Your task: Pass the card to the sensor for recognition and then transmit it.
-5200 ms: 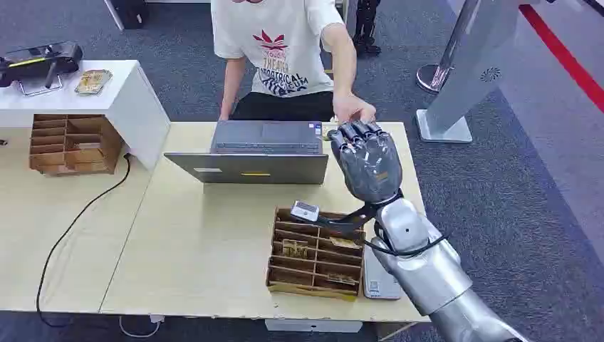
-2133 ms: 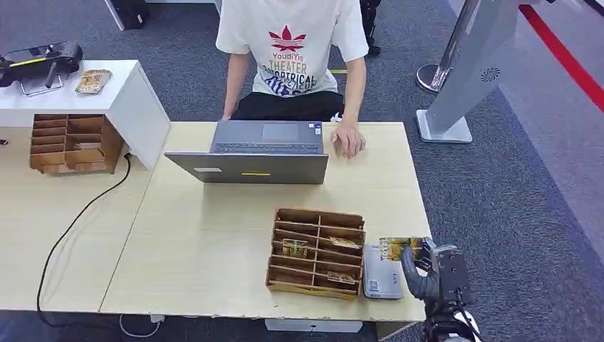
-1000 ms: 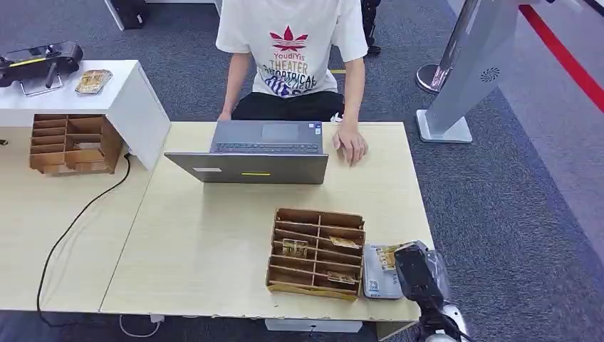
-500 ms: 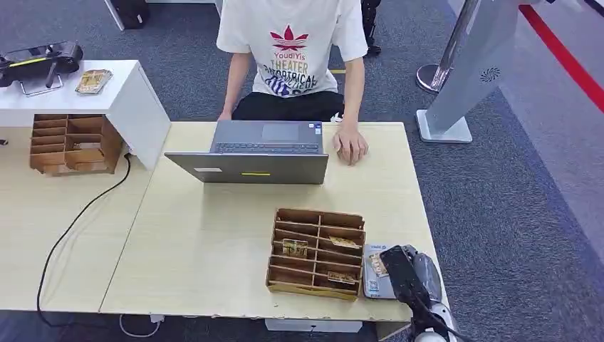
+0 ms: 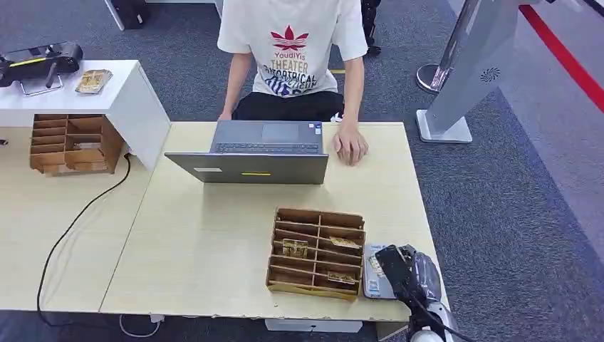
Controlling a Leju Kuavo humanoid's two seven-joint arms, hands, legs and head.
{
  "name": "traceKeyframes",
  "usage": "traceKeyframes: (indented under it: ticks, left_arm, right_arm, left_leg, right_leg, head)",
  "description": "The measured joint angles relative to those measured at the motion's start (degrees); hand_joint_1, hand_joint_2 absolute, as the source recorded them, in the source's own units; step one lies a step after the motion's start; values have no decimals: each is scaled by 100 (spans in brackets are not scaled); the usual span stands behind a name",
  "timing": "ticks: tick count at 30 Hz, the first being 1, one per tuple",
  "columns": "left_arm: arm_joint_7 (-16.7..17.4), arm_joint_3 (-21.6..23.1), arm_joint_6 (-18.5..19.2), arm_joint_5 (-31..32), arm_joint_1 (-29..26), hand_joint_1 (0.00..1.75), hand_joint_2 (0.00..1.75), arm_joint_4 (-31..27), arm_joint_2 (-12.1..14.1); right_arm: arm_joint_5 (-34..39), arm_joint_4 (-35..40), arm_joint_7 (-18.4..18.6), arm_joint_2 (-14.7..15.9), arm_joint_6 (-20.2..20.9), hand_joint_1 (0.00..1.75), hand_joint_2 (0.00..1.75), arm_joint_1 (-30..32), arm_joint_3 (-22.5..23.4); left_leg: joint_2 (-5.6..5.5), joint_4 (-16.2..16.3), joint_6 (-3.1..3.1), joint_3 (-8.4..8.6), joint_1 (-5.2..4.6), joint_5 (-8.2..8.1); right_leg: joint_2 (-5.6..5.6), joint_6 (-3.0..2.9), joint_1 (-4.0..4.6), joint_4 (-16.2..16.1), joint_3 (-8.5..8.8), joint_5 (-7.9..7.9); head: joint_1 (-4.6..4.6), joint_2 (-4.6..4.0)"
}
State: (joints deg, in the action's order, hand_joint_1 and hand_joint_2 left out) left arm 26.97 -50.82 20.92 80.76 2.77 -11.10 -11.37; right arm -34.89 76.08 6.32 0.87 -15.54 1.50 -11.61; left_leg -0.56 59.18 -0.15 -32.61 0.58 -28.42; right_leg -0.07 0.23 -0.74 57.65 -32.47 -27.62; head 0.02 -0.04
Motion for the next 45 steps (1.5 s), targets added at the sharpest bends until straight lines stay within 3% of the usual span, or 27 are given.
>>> traceKeyframes:
  ticks: [19,45]
  left_arm:
    - [13,-39,-13,7,0,0,0,0,-7]
    - [15,-96,-13,24,2,0,0,0,-22]
  right_arm:
    - [-511,-13,208,0,-4,175,175,0,26]
    - [-632,-181,229,-37,-37,175,175,-55,26]
  left_leg:
    - [0,0,0,2,0,0]
    - [0,0,0,6,0,0]
  right_leg:
    - [0,0,0,0,1,0]
    - [0,0,0,0,6,0]
  head:
    - [0,0]
    - [0,0]
